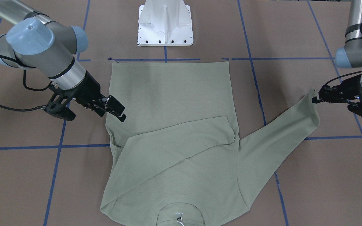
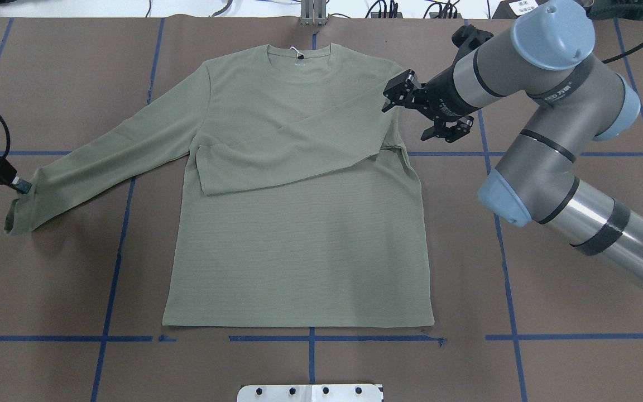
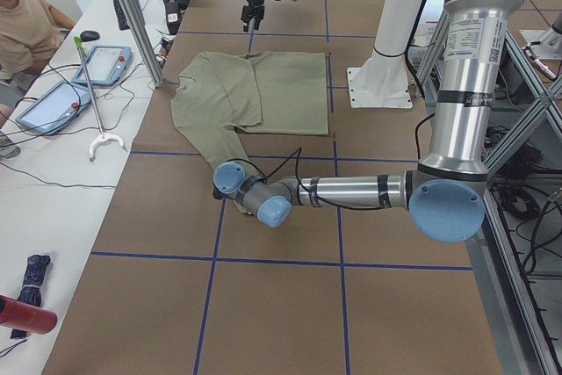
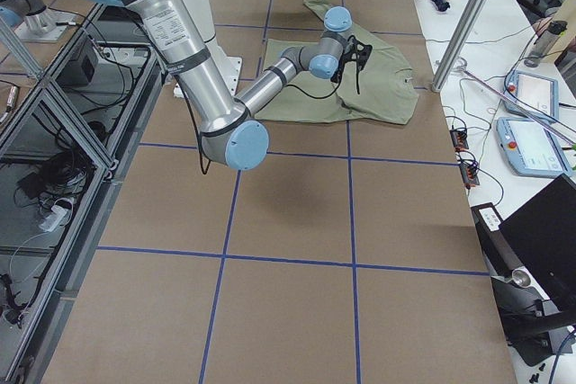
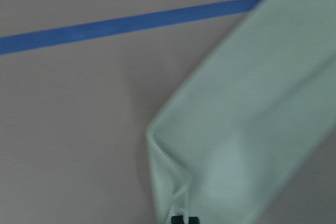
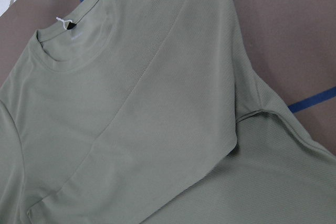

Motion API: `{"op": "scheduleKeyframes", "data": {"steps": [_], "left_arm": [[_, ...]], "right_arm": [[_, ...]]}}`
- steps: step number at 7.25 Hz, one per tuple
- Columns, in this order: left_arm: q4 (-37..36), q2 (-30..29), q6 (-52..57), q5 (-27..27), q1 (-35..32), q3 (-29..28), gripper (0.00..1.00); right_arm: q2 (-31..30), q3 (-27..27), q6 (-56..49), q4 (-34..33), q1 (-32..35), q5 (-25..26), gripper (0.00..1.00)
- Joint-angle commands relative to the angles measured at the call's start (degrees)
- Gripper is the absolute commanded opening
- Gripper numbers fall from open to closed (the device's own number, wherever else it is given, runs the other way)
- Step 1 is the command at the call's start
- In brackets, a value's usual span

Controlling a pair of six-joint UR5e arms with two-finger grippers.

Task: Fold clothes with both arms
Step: 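Fold the other sleeve across with the left gripper while the right gripper moves in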

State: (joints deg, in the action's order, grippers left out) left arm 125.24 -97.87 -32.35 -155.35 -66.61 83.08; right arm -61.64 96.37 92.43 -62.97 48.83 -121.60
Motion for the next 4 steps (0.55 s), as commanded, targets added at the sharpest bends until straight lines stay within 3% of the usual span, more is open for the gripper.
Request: {"op": "scheduleKeyframes", "data": {"steps": [1,3,4], "left_arm": [[0.09,-10.62,-18.26,-0.92,-0.01,4.19,0.00],[0.09,-24.93,-33.48,1.96,4.00,2.54,0.00],[0.18,-30.66,-39.31,7.03,7.42,2.00,0.00]], "right_arm": [[-5.66,3.63,-4.51,0.30,5.10,-2.40,0.99],[-9.54,5.22,-9.00,0.48,10.04,-3.73,0.99],[-9.81,5.58,-9.28,0.39,11.10,-3.91,0.99]]}}
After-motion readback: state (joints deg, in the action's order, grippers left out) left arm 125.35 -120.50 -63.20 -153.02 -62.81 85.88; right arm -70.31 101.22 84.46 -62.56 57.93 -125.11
